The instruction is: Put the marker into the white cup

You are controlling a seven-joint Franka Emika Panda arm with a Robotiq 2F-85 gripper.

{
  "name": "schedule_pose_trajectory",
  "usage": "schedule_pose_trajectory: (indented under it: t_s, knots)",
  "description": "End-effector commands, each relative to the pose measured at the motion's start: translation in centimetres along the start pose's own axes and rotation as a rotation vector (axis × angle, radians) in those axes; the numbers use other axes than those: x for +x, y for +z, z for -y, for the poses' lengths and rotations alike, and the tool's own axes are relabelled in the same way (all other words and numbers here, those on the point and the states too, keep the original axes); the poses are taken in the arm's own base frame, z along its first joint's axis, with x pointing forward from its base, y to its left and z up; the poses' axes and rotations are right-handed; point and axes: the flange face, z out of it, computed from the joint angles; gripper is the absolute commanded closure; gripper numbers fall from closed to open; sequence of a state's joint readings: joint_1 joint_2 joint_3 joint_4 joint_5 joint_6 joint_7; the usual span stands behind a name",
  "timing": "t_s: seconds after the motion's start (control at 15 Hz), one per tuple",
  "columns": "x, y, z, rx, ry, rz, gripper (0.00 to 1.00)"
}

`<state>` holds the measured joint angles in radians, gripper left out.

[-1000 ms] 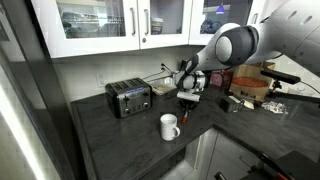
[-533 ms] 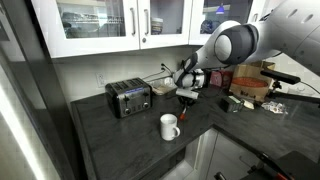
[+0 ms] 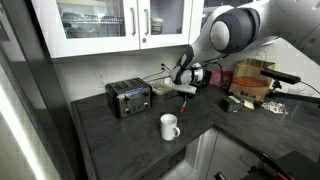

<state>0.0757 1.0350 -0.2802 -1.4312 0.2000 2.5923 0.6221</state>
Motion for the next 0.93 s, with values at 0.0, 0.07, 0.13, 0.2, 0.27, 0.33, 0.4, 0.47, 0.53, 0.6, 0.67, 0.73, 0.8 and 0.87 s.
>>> schedule_pose_trajectory:
  t_s: [0.0,0.07,0.13,0.2,0.27,0.33,0.4,0.47,0.53,0.6,0.67,0.73,0.8,0.87]
  knots:
    - [-2.0,-2.6,-0.7,-0.010,-0.002,-0.044,0.95]
    - [-2.7,-3.3,-0.5,-0.004,-0.006,-0.060,0.95]
    - [-3.3,-3.8,-0.4,-0.008,-0.003,-0.083,0.95]
    - [-3.9,-4.6,-0.3,-0.002,-0.005,-0.105,0.95]
    - [-4.5,-5.1,-0.1,-0.003,-0.002,-0.127,0.95]
    - [-5.2,-5.8,-0.1,-0.001,-0.004,-0.149,0.95]
    - [-5.8,-6.2,0.0,-0.003,-0.004,-0.162,0.95]
    - [-6.5,-6.8,0.0,-0.003,-0.008,-0.179,0.95]
    - [-7.1,-7.2,0.1,-0.007,-0.016,-0.192,0.95]
    - [-7.6,-7.7,0.3,-0.012,-0.028,-0.199,0.95]
    - [-8.3,-8.0,0.4,-0.024,-0.038,-0.211,0.95]
    - [-8.9,-8.5,0.6,-0.030,-0.051,-0.216,0.95]
    - [-9.4,-8.9,0.8,-0.042,-0.055,-0.231,0.95]
    - [-9.9,-9.5,1.1,-0.051,-0.058,-0.241,0.95]
